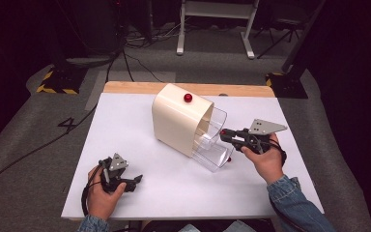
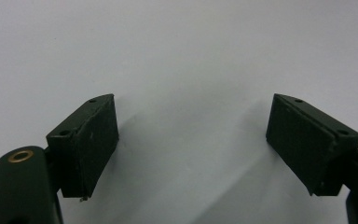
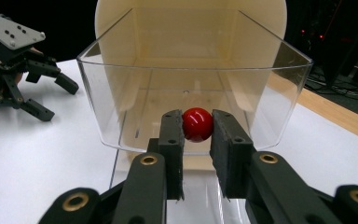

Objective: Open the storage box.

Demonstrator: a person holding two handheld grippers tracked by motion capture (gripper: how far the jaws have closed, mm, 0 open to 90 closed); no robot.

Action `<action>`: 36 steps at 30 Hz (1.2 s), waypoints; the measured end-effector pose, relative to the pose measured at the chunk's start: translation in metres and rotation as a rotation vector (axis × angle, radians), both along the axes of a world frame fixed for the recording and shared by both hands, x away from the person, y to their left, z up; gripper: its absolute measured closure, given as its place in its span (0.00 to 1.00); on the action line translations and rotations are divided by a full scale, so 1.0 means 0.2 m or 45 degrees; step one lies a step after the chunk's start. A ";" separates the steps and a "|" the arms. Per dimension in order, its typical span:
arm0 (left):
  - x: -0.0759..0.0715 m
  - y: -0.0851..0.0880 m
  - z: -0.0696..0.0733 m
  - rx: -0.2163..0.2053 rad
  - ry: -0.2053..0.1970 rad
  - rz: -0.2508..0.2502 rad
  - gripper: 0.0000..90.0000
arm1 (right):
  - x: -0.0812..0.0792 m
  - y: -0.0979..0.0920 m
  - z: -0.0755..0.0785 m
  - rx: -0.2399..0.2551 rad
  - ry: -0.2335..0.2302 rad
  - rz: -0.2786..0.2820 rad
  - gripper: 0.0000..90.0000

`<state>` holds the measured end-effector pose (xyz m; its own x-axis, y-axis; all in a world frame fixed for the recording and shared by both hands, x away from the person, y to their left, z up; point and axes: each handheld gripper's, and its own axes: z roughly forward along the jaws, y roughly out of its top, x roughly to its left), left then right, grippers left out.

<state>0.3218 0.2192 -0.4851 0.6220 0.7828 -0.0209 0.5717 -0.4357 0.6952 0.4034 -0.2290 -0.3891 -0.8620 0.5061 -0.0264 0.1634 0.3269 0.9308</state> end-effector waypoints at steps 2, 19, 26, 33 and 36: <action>0.00 0.00 0.00 0.000 0.000 0.000 0.19 | -0.01 -0.01 -0.01 0.001 -0.001 0.001 0.83; 0.00 0.00 0.00 0.004 -0.003 -0.003 0.19 | -0.06 -0.09 -0.04 0.011 0.014 -0.020 0.83; 0.00 0.00 0.00 0.001 -0.001 0.000 0.19 | -0.06 -0.10 -0.05 0.015 0.026 -0.015 0.82; 0.00 0.00 0.00 0.004 -0.005 -0.001 0.19 | -0.07 -0.12 -0.07 -0.033 0.016 -0.039 0.67; 0.00 0.00 0.00 0.004 -0.003 -0.003 0.19 | -0.08 -0.15 -0.07 -0.027 0.009 -0.043 0.65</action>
<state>0.3219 0.2195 -0.4851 0.6238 0.7814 -0.0165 0.5688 -0.4394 0.6952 0.3874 -0.2583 -0.4026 -0.8447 0.5343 -0.0316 0.1811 0.3408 0.9225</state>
